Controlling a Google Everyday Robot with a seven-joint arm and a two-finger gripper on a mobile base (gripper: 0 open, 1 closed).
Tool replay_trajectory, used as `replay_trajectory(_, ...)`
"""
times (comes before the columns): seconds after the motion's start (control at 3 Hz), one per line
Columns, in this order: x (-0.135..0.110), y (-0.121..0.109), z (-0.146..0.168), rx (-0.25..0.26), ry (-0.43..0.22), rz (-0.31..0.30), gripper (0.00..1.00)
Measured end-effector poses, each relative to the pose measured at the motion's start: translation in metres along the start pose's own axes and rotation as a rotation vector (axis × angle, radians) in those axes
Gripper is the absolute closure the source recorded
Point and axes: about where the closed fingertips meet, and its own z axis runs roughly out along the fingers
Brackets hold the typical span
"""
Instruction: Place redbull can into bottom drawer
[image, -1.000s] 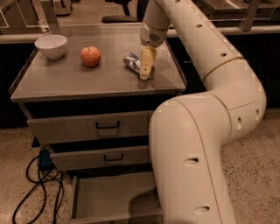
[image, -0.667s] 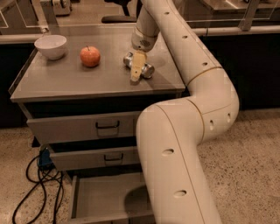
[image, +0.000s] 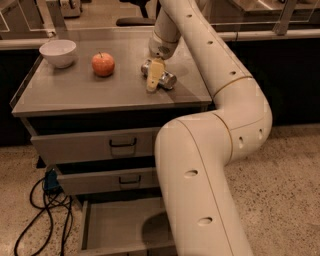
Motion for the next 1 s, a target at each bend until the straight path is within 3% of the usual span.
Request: replay_trajectory(1.0, 0.0, 0.0, 0.0, 0.0, 0.0, 0.0, 0.89)
